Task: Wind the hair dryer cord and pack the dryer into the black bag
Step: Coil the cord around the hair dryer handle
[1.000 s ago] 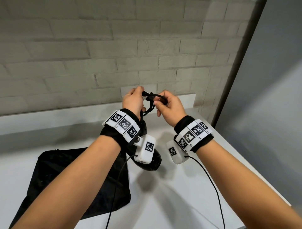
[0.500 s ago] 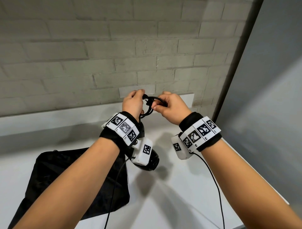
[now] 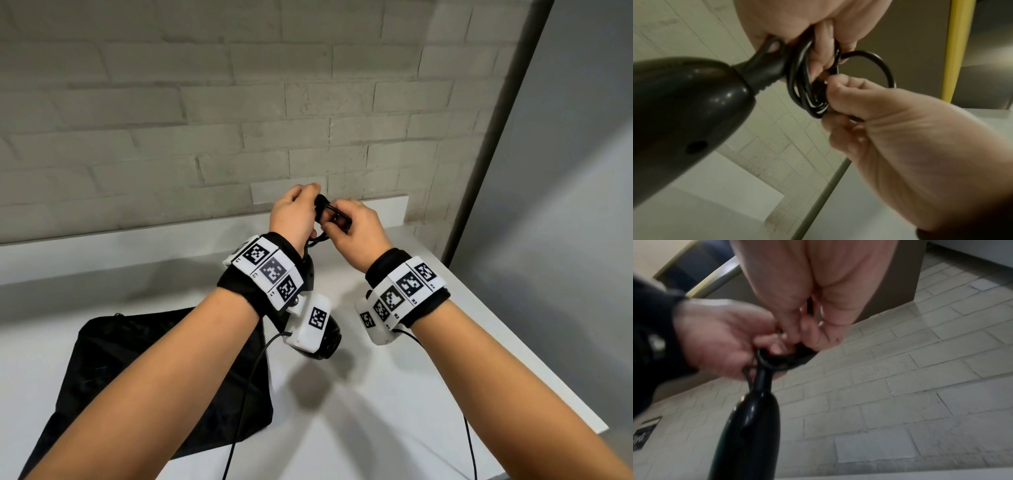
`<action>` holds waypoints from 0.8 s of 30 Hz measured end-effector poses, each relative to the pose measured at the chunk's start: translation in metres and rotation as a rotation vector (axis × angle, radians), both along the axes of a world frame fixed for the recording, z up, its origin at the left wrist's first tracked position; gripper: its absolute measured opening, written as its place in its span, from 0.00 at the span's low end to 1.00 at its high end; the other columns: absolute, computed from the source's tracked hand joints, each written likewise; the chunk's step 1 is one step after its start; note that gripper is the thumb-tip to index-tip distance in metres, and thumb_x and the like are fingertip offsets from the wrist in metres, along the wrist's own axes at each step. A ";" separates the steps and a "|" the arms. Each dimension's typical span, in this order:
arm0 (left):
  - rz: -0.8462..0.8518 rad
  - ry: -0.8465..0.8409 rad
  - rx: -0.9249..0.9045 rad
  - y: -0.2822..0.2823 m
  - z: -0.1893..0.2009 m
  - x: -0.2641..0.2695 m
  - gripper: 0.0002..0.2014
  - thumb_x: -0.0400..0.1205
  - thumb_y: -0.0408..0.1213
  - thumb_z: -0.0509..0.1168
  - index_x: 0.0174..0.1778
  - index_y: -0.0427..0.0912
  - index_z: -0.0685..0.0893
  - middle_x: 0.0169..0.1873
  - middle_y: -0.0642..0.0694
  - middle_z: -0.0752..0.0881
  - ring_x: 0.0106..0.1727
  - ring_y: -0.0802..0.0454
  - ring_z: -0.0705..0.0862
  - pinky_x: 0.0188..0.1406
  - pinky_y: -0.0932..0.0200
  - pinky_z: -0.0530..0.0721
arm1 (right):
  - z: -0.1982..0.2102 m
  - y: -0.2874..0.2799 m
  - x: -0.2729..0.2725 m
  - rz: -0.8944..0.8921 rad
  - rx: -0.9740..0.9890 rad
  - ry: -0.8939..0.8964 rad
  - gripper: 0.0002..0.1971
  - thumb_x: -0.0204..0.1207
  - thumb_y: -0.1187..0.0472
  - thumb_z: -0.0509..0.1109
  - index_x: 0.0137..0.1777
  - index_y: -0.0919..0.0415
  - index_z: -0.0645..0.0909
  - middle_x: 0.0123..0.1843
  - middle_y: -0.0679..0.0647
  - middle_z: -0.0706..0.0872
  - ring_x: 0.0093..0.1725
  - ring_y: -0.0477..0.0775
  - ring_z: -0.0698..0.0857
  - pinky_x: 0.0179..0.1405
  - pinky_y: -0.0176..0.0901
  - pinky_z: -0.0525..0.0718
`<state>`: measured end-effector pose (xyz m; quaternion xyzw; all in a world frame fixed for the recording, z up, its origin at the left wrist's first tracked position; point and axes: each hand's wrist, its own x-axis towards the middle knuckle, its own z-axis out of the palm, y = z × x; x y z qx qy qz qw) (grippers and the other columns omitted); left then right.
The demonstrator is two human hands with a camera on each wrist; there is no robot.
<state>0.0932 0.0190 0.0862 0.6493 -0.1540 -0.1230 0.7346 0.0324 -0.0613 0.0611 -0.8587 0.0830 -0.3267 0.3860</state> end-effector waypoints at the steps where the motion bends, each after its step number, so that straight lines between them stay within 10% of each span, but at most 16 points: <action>1: -0.015 0.009 -0.003 0.000 0.000 -0.002 0.12 0.81 0.39 0.60 0.31 0.47 0.76 0.26 0.48 0.74 0.25 0.53 0.71 0.19 0.64 0.67 | -0.002 0.002 0.001 -0.022 0.056 -0.029 0.10 0.70 0.72 0.67 0.47 0.59 0.74 0.29 0.45 0.71 0.25 0.30 0.76 0.28 0.18 0.72; 7: -0.155 0.083 0.036 0.003 0.000 -0.013 0.08 0.82 0.41 0.59 0.36 0.48 0.77 0.24 0.48 0.73 0.08 0.60 0.65 0.16 0.66 0.65 | -0.013 0.002 0.010 -0.197 0.262 -0.203 0.22 0.64 0.66 0.75 0.50 0.52 0.66 0.28 0.47 0.69 0.26 0.43 0.72 0.24 0.27 0.71; 11: -0.239 0.121 0.054 0.009 0.001 -0.019 0.11 0.82 0.41 0.56 0.35 0.48 0.78 0.13 0.55 0.75 0.08 0.61 0.61 0.19 0.62 0.63 | -0.017 -0.003 0.011 0.083 0.384 -0.209 0.28 0.65 0.82 0.62 0.60 0.53 0.71 0.45 0.45 0.80 0.47 0.44 0.82 0.48 0.29 0.80; 13: -0.249 0.175 0.047 0.011 0.001 -0.020 0.13 0.83 0.42 0.56 0.33 0.46 0.76 0.07 0.54 0.72 0.07 0.61 0.59 0.20 0.62 0.60 | -0.016 -0.004 0.012 0.205 0.471 -0.125 0.29 0.67 0.84 0.57 0.62 0.55 0.71 0.42 0.49 0.81 0.39 0.37 0.83 0.44 0.28 0.81; 17: -0.232 0.281 0.012 0.011 0.007 -0.017 0.14 0.81 0.45 0.59 0.30 0.45 0.73 0.09 0.52 0.72 0.06 0.60 0.60 0.15 0.67 0.60 | -0.024 -0.009 0.010 0.281 0.435 0.017 0.12 0.72 0.64 0.65 0.55 0.56 0.76 0.43 0.53 0.84 0.37 0.40 0.85 0.43 0.37 0.85; 20: -0.243 0.315 -0.008 0.014 0.010 -0.012 0.15 0.81 0.48 0.60 0.29 0.46 0.71 0.06 0.54 0.64 0.06 0.60 0.57 0.15 0.68 0.58 | -0.037 -0.015 0.005 0.307 0.256 0.118 0.26 0.63 0.39 0.70 0.50 0.61 0.78 0.49 0.63 0.86 0.50 0.56 0.86 0.56 0.49 0.82; 24: -0.247 0.267 -0.038 0.020 0.013 -0.004 0.14 0.80 0.42 0.64 0.29 0.46 0.71 0.08 0.57 0.62 0.08 0.61 0.54 0.10 0.71 0.54 | -0.056 -0.024 -0.004 0.351 0.197 0.248 0.06 0.72 0.48 0.57 0.39 0.46 0.72 0.37 0.41 0.76 0.37 0.31 0.78 0.46 0.30 0.74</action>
